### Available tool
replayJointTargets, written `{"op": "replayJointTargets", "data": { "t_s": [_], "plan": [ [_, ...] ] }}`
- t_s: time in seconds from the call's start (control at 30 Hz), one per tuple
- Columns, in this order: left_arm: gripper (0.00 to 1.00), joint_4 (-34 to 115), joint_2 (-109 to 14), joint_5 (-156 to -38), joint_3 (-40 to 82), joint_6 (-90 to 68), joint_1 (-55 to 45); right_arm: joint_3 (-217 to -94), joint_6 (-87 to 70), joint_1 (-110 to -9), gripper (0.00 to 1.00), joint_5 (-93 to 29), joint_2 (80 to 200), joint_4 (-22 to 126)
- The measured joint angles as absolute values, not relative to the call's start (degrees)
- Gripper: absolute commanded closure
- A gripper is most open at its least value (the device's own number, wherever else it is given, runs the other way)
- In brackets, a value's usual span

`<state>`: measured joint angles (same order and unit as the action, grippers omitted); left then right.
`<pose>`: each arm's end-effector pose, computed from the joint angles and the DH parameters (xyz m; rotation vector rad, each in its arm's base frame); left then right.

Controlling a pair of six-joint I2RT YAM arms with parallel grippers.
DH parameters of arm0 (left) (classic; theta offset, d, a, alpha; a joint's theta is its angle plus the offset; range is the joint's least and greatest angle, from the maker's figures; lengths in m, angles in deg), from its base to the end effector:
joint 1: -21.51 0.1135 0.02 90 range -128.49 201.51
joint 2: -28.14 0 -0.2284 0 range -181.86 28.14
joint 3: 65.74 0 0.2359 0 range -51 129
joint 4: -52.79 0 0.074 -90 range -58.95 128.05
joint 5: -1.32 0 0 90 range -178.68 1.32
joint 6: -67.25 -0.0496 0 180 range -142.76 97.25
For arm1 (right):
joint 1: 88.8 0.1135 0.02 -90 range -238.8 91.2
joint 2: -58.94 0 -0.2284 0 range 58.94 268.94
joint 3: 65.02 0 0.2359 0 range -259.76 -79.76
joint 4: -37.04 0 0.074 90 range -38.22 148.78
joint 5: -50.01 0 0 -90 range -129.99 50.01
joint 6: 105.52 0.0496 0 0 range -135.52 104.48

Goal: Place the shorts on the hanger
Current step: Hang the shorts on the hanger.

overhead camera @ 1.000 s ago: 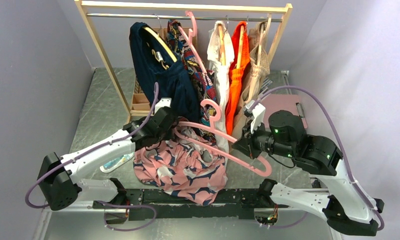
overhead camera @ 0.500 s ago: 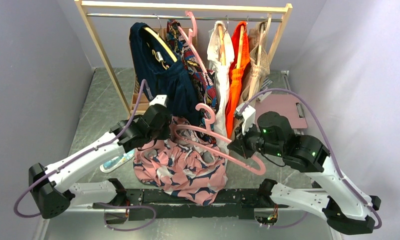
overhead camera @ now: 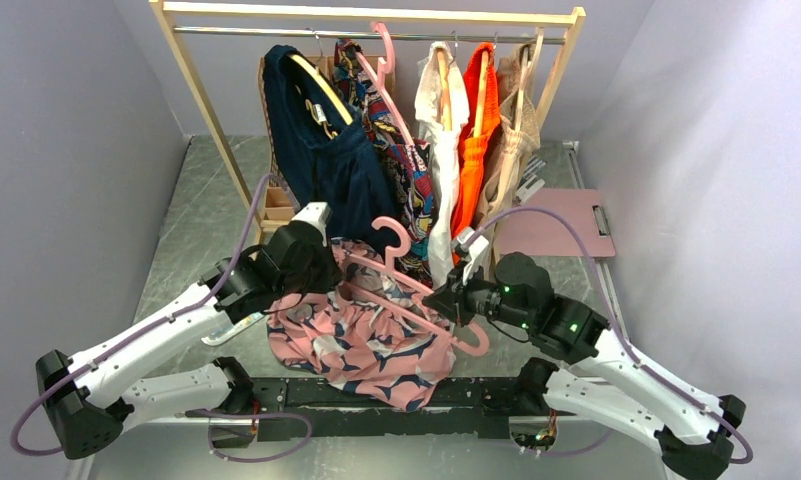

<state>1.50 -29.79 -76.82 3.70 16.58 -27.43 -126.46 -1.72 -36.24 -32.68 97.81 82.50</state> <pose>0.1549 -0.1623 0.2757 0.0815 2.3142 -0.5824 0.1005 0.1416 0.2995 -0.7706 1.9260 0.8631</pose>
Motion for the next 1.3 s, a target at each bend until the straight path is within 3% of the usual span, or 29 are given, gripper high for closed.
{"op": "replayJointTargets", "data": {
  "t_s": [0.27,0.63,0.83,0.93,1.1,1.3],
  "plan": [
    [0.93,4.71,-27.67,-79.45,-4.46,18.02,-27.43,-111.82,3.68,-35.13,1.0,-33.88,96.31,66.93],
    [0.93,6.89,-27.32,-81.65,-9.61,19.11,-27.43,-108.21,5.23,-13.95,0.99,-53.99,107.56,52.92],
    [0.93,7.05,-26.4,-81.67,-10.68,19.29,-27.43,-111.99,3.37,-11.67,0.68,-56.64,111.98,53.47],
    [0.93,7.11,-25.42,-81.67,-10.68,19.31,-27.43,-115.05,2.13,-11.28,0.57,-55.02,112.02,56.07],
    [0.93,7.11,-24.28,-81.65,-10.82,19.46,-27.43,-121.8,0.31,-11.17,0.46,-52.11,112.2,63.57],
    [0.93,7.14,-22.99,-81.65,-11.82,19.99,-27.43,-127.81,-0.08,-11.15,0.43,-50.52,114.34,70.58]
  ]
}}
